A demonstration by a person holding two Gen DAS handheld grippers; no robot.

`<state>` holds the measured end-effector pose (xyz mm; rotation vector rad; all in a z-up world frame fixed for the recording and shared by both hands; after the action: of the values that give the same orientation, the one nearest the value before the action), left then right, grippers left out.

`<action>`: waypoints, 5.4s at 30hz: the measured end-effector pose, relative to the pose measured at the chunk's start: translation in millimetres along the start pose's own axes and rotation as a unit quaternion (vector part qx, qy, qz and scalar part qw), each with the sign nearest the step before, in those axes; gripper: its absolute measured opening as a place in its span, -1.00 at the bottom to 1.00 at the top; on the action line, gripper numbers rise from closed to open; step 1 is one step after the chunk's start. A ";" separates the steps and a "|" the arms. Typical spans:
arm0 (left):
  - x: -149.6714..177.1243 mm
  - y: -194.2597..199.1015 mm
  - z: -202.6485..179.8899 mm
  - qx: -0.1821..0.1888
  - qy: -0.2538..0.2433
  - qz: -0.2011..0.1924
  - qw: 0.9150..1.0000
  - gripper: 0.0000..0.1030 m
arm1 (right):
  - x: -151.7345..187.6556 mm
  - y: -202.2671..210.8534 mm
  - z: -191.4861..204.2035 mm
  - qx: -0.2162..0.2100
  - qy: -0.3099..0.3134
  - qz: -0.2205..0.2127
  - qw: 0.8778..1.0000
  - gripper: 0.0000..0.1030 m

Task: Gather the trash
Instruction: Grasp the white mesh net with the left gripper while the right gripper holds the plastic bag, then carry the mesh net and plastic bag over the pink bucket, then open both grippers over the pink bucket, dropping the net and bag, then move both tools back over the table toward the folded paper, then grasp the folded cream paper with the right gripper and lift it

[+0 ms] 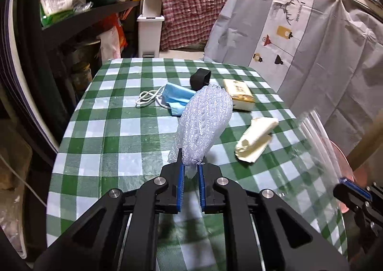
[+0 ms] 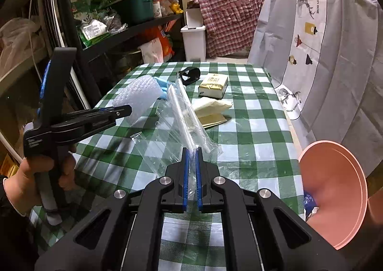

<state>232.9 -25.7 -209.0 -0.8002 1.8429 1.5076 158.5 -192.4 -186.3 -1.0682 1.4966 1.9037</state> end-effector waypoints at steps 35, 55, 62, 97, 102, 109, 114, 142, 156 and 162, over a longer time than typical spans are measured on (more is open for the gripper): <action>10.3 32.2 -292.0 0.156 -0.124 0.050 0.979 -0.80 | -20.3 139.2 -209.8 0.156 -0.111 -0.045 0.981 -0.89; 31.3 0.6 -331.1 0.129 -0.148 0.072 0.978 0.66 | 20.2 123.7 -264.2 0.190 -0.137 0.010 0.972 -0.26; 30.5 -0.2 -322.4 0.122 -0.145 0.080 0.979 0.66 | 17.7 131.2 -268.3 0.199 -0.154 -0.003 0.968 0.06; -31.8 72.2 -72.7 -0.040 -0.079 0.004 0.996 0.76 | -43.9 80.8 -145.5 0.139 -0.077 -0.032 0.987 0.72; -34.1 86.8 -18.2 -0.077 -0.064 -0.006 0.995 0.76 | -51.2 56.3 -109.2 0.123 -0.062 -0.032 0.990 0.72; -29.9 86.7 24.5 -0.094 -0.033 -0.019 0.995 0.76 | -49.0 6.0 -61.5 0.081 -0.076 -0.013 0.994 0.72; -23.4 76.7 50.5 -0.106 -0.026 -0.010 0.994 0.76 | -44.7 -33.5 -24.0 0.063 -0.049 0.000 0.997 0.72; -16.2 56.9 79.3 -0.113 -0.020 0.029 0.993 0.76 | -21.6 -154.3 -14.9 0.077 -0.048 0.065 0.994 -0.33; -21.8 62.4 67.5 -0.105 -0.028 0.016 0.994 0.76 | -28.4 -117.3 -8.3 0.077 -0.015 0.043 0.996 -0.82; -24.2 68.0 63.2 -0.107 -0.032 0.006 0.994 0.76 | -44.5 -78.5 -3.6 0.068 -0.012 0.032 0.997 -0.82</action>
<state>200.7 49.3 -158.8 -0.8293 1.6618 1.7392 245.6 -170.1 -195.3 -0.9434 1.6410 1.8205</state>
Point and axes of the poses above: each gripper's, at about its wrist camera, not at the fingertips, and y roughly against the way its jaws point, z to its left, x to its underside, the point moved 8 cm from there along -y, roughly the way its jaws point, and after that the axes turned 6 degrees about -z, right-handed, at the moved point
